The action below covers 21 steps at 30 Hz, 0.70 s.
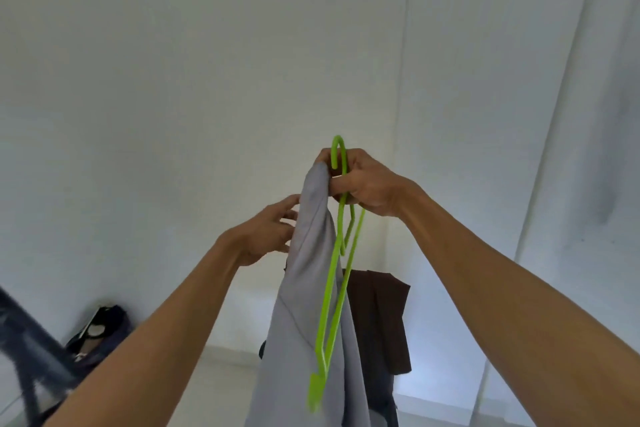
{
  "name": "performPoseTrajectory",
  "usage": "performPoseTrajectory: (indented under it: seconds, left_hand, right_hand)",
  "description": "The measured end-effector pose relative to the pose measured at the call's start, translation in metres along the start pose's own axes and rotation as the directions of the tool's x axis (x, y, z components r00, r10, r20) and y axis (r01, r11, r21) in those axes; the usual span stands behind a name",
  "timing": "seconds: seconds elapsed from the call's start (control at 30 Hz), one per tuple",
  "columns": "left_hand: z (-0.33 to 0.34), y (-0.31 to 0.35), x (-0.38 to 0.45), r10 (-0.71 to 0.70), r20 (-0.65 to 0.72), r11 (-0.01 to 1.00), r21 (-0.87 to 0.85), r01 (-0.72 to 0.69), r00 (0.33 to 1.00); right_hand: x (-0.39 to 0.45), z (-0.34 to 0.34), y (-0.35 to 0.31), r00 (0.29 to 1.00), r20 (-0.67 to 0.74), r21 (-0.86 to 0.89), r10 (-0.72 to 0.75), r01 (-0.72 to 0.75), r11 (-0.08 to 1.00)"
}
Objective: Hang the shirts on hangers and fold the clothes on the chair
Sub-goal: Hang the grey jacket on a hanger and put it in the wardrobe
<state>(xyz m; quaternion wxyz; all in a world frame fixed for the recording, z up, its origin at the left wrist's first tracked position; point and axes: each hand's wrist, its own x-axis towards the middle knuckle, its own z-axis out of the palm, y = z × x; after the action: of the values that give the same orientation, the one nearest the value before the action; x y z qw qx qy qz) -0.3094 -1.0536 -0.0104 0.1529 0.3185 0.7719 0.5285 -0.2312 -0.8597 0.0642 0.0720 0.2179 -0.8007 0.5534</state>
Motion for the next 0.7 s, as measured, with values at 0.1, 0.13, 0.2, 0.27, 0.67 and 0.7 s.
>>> performPoseTrajectory:
  seconds: [0.1, 0.13, 0.2, 0.27, 0.67, 0.7]
  left_hand:
    - [-0.008, 0.012, -0.002, 0.102, 0.088, 0.984, 0.139, -0.113, 0.991]
    - [-0.01, 0.012, -0.002, 0.126, 0.094, 0.979, 0.152, -0.139, 0.988]
    - [-0.011, 0.011, -0.006, 0.182, 0.079, 0.975, 0.112, -0.19, 0.98]
    - [-0.008, 0.011, -0.009, 0.23, 0.03, 0.971, 0.057, -0.231, 0.973]
    - [-0.021, 0.057, 0.019, 0.51, -0.43, 0.82, 0.506, -0.269, 0.745]
    - [-0.023, 0.062, 0.02, 0.527, -0.42, 0.802, 0.534, -0.268, 0.739]
  right_hand:
    - [0.011, 0.01, -0.019, 0.995, 0.098, -0.031, -0.031, 0.034, 0.999]
    - [0.013, 0.011, -0.024, 0.993, 0.116, -0.058, -0.022, 0.029, 0.998]
    - [0.015, 0.006, -0.033, 0.992, 0.126, -0.105, 0.02, -0.006, 0.994]
    - [0.012, -0.003, -0.038, 0.991, 0.115, -0.165, 0.061, -0.042, 0.985]
    - [0.003, 0.007, -0.03, 0.873, -0.446, -0.417, 0.197, -0.397, 0.818]
    - [0.006, 0.018, -0.025, 0.865, -0.446, -0.419, 0.228, -0.427, 0.801]
